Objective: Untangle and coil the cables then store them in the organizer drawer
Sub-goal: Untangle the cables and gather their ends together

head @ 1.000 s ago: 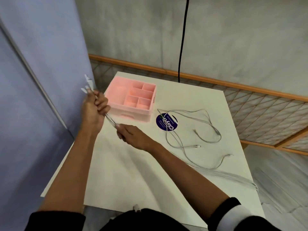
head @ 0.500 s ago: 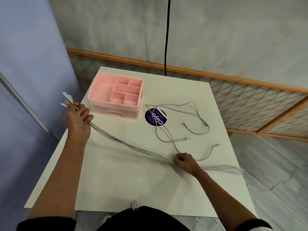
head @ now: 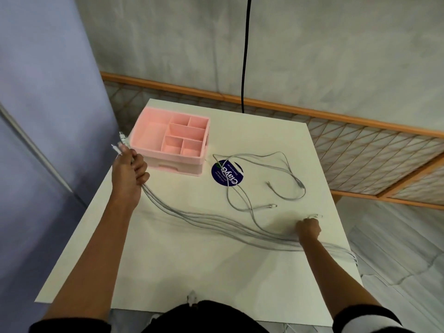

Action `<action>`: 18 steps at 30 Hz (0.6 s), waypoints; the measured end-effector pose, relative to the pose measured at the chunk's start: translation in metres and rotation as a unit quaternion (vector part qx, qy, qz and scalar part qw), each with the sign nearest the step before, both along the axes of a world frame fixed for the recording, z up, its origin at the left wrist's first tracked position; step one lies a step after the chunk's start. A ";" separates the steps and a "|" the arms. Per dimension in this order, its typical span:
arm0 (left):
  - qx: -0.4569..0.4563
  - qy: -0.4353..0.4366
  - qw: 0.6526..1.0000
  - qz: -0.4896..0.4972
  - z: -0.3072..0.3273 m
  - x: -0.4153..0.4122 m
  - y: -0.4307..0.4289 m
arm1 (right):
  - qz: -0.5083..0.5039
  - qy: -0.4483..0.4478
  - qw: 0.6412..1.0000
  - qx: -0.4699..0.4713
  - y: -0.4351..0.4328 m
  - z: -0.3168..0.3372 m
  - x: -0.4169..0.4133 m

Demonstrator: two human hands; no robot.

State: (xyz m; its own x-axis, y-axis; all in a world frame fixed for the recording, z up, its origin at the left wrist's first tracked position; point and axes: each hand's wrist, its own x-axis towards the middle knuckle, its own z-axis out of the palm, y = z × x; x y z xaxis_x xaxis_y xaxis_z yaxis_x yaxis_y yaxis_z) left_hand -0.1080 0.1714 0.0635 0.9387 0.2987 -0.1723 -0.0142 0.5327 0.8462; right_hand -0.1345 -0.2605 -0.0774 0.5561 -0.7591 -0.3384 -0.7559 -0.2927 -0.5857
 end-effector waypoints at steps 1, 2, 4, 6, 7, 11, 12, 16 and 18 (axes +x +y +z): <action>0.006 0.001 1.000 -0.001 0.002 0.000 -0.003 | 0.009 -0.035 0.999 0.000 0.005 0.005 0.006; 0.013 0.000 1.000 -0.003 0.003 0.001 -0.006 | 0.017 -0.073 0.997 0.008 0.010 0.011 0.013; 0.025 -0.005 1.000 -0.011 0.005 0.002 -0.011 | 0.026 -0.140 0.989 0.026 0.022 0.030 0.029; 0.028 -0.012 0.999 -0.023 0.007 0.004 -0.015 | 0.034 -0.215 0.975 0.038 0.035 0.060 0.045; 0.027 -0.014 0.999 -0.028 0.008 0.004 -0.016 | 0.043 -0.256 0.965 0.036 0.042 0.078 0.052; 0.021 -0.016 0.998 -0.057 0.009 0.006 -0.024 | 0.115 -0.371 0.921 0.024 0.072 0.145 0.081; 0.024 -0.016 0.998 -0.064 0.008 0.006 -0.027 | 0.139 -0.378 0.915 0.033 0.082 0.158 0.085; 0.032 -0.031 0.995 -0.087 0.007 0.007 -0.040 | 0.245 -0.387 0.887 0.059 0.137 0.188 0.089; 0.026 -0.034 0.995 -0.095 0.008 0.009 -0.044 | 0.296 -0.378 0.874 0.078 0.165 0.191 0.085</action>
State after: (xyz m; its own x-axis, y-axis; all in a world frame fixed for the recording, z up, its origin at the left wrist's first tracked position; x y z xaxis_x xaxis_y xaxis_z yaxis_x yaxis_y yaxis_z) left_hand -0.0994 0.1270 0.0717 0.9880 0.1214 -0.0961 0.0253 0.4859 0.8736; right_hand -0.0495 -0.0958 0.1140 0.9448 -0.2409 0.2222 0.1211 -0.3734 -0.9197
